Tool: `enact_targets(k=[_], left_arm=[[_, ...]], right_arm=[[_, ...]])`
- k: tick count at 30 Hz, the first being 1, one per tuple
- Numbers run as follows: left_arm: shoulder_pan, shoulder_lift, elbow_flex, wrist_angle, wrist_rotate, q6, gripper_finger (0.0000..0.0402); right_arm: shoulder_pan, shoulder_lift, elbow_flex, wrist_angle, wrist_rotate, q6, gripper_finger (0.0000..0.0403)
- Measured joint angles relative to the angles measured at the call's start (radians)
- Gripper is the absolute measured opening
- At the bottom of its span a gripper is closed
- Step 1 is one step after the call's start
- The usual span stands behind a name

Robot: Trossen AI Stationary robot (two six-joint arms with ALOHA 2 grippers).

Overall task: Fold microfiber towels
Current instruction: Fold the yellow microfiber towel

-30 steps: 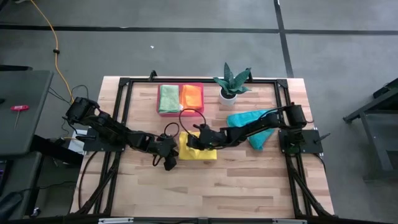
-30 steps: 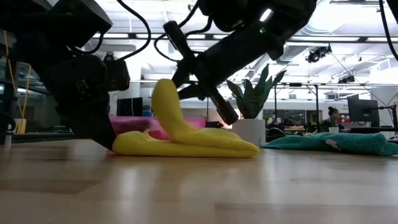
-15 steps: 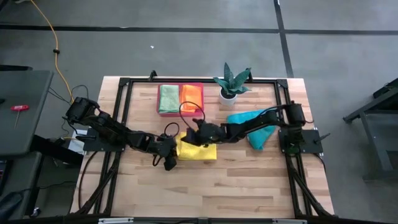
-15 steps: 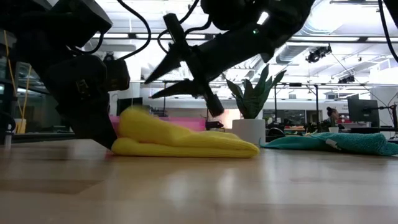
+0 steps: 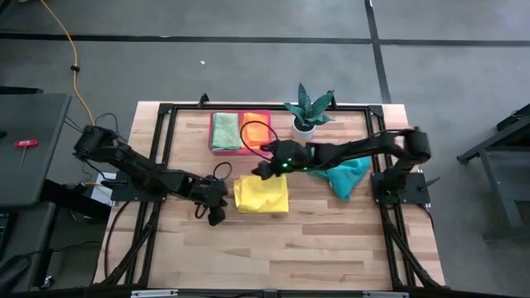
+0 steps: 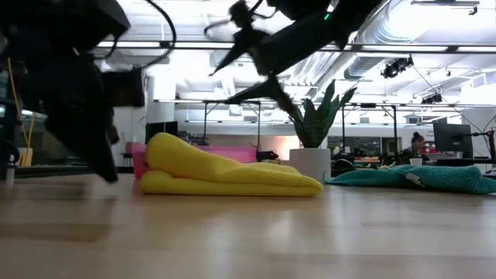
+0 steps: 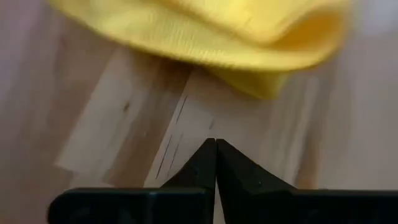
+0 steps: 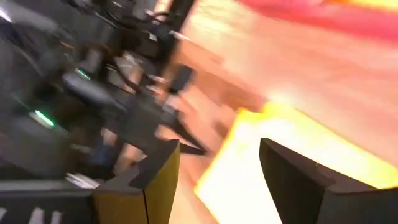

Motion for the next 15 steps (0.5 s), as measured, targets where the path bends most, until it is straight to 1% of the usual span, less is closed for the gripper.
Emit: enact_targets(k=[4,7,10,13,15], left_arm=[[0.000,-0.163,0.000,-0.097,-0.024,0.023,0.0000],[0.000,-0.290,0.000,-0.109,-0.085,0.026,0.0000],[0.000,-0.390,0.002,-0.073,-0.162,0.055,0.0000],[0.009,-0.439,0.002,-0.027,-0.242,0.100,0.0000],[0.031,-0.444,0.002,-0.007,-0.246,0.120,0.0000]], right_arm=[[0.000,-0.105,0.000,-0.227,0.033,-0.151,0.0213],[0.016,-0.173,0.000,-0.392,0.065,-0.209,0.0213],[0.044,-0.218,0.000,-0.546,0.111,-0.252,0.0213],[0.076,-0.233,0.000,-0.651,0.132,-0.307,0.0213],[0.100,-0.225,0.000,-0.693,0.135,-0.350,0.0210]])
